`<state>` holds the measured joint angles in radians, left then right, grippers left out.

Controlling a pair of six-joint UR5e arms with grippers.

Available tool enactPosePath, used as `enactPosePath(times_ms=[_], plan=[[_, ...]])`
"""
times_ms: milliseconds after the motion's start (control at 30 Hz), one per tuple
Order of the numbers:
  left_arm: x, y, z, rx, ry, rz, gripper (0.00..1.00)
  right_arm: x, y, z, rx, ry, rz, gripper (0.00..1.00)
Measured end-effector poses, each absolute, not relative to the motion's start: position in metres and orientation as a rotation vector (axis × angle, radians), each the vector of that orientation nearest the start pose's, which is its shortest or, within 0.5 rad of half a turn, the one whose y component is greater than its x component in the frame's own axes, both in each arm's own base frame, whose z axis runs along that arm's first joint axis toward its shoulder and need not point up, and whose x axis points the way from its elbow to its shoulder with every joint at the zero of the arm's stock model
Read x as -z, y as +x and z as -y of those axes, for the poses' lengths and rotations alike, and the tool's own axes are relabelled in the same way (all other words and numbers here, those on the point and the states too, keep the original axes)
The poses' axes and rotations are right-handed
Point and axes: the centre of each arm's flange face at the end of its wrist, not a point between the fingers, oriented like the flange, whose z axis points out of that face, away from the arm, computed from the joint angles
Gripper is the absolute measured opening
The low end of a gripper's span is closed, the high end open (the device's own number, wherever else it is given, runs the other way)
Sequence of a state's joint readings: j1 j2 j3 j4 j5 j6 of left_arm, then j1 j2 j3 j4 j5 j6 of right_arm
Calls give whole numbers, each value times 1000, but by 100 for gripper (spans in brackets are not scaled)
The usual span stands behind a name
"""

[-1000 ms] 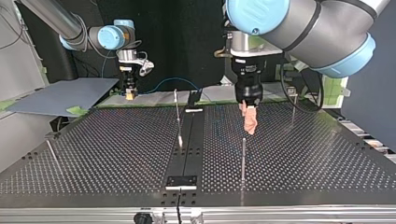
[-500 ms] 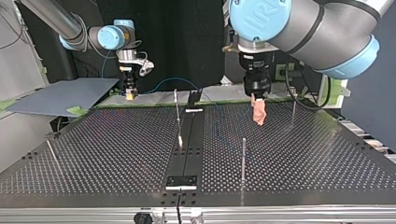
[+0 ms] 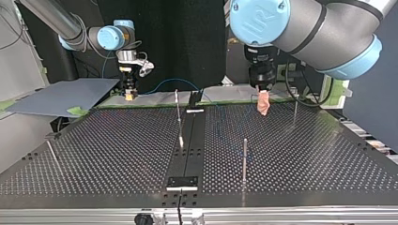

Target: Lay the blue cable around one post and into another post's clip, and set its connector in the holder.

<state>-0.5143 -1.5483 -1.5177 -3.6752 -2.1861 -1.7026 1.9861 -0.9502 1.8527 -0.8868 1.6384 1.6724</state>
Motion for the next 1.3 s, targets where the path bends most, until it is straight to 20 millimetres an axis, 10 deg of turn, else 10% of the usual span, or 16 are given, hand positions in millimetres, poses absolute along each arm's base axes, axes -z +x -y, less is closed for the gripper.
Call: enactPosePath(times_ms=[1300], plan=[[-494,293,249,-331,52,-2101,100,-98,352,486,-1511,1449,1123,0]])
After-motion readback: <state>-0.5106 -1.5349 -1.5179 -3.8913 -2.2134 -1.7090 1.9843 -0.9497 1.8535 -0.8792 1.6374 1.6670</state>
